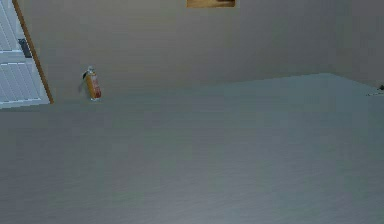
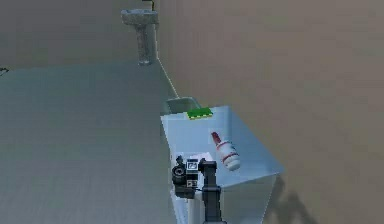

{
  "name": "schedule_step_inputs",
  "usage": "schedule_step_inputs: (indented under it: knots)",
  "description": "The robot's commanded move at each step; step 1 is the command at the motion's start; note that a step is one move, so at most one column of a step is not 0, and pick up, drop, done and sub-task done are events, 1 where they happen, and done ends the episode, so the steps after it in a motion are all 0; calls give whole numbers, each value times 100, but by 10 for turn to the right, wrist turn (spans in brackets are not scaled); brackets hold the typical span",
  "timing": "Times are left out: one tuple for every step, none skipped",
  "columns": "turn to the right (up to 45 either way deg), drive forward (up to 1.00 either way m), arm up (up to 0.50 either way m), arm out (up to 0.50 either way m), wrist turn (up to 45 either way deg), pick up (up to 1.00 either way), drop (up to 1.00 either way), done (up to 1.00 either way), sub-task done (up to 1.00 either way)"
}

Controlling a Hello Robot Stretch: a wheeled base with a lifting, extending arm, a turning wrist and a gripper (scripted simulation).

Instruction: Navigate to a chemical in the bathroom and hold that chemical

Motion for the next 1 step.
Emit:
schedule_step_inputs:
  knots:
    - [0, 0, 10, 0, 0, 0, 0, 0, 0]
